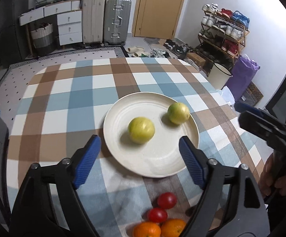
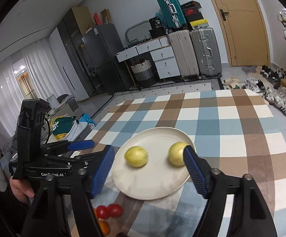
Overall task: Organize fruits
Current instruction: 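Lift both tools away from the plate back toward the fruits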
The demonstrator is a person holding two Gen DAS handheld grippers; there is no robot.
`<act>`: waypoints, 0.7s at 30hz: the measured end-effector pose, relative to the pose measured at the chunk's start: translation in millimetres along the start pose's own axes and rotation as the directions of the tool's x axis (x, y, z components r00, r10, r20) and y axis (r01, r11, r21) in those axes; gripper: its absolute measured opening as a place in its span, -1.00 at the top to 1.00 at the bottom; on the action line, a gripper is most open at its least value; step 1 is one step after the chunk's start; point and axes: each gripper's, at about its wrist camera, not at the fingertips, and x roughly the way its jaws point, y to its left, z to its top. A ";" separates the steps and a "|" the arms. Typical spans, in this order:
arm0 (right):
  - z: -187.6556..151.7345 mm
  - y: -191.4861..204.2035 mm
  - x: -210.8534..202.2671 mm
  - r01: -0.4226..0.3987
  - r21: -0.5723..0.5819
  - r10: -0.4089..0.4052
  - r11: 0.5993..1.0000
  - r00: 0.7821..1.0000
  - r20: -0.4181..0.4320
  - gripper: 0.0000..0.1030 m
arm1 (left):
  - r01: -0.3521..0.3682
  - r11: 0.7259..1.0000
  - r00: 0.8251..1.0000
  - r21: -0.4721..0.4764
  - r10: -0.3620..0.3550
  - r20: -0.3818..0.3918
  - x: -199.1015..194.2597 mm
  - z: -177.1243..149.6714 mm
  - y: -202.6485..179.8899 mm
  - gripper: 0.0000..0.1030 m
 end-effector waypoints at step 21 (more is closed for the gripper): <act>-36.0 57.1 -71.4 0.006 -0.096 0.001 0.995 0.997 0.080 -0.99 | -0.100 0.994 0.991 -0.051 0.104 0.085 -90.1 -68.6 -9.0 -0.98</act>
